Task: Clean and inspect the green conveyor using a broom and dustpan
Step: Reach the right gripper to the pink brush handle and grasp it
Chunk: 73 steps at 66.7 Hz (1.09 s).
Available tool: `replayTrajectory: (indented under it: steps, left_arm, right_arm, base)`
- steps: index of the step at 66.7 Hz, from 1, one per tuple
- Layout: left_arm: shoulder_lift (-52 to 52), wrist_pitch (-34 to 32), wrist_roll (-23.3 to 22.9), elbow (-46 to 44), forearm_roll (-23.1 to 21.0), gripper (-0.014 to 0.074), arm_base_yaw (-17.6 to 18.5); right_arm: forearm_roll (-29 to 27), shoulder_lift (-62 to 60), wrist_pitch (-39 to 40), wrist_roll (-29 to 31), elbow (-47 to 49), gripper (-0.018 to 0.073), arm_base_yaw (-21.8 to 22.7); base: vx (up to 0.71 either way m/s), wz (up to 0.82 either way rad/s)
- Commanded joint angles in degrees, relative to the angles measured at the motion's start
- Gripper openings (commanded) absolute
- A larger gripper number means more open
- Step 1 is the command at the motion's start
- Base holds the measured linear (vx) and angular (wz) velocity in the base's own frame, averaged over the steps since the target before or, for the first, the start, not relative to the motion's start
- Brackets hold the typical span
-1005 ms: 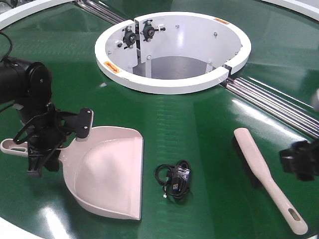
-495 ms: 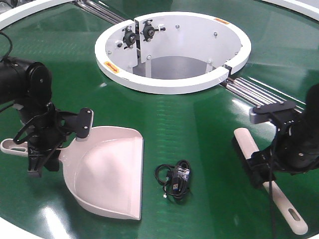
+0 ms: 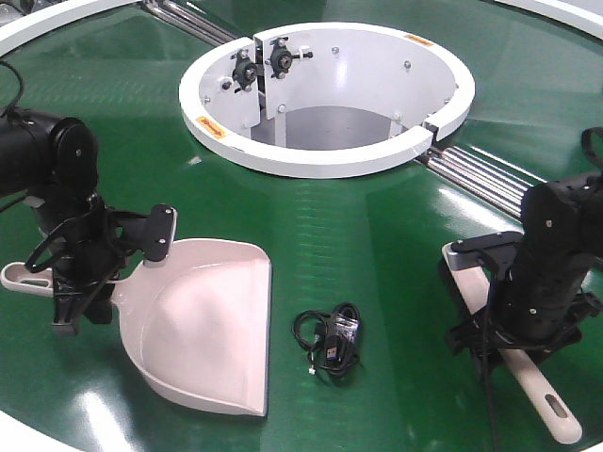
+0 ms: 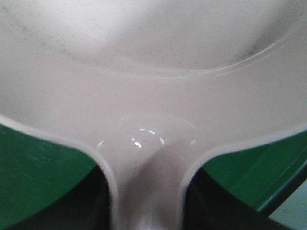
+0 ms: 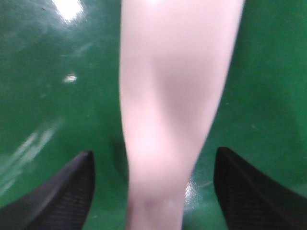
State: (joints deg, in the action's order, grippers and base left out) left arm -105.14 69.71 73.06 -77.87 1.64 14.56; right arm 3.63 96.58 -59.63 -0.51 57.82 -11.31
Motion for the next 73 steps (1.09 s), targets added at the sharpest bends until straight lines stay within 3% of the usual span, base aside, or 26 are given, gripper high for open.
replayTrajectory:
  steps: [1, 11, 30, 58, 73]
  left_arm:
    - [2.65, 0.55, -0.46, -1.54, -0.80, -0.0008, 0.25]
    - [2.65, 0.55, -0.46, -1.54, -0.80, -0.0008, 0.25]
    - [2.65, 0.55, -0.46, -1.54, -0.80, -0.0008, 0.25]
    - [2.65, 0.55, -0.46, -1.54, -0.80, -0.0008, 0.25]
    - [2.65, 0.55, -0.46, -1.54, -0.80, -0.0008, 0.25]
  right_arm:
    - [0.53, -1.09, -0.60, 0.51, 1.63, 0.0417, 0.12]
    - [0.59, -0.50, -0.37, 0.51, 1.63, 0.0297, 0.12]
    - [0.58, -1.40, 2.12, 0.51, 1.63, -0.0016, 0.12]
    - [0.04, -13.03, -2.74, -0.44, 1.23, -0.0006, 0.12]
    - [-3.22, -18.88, -5.42, -0.71, -4.76, -0.0005, 0.12]
  base:
    - [0.00, 0.00]
    - [0.00, 0.00]
    - [0.00, 0.00]
    - [0.00, 0.00]
    - [0.00, 0.00]
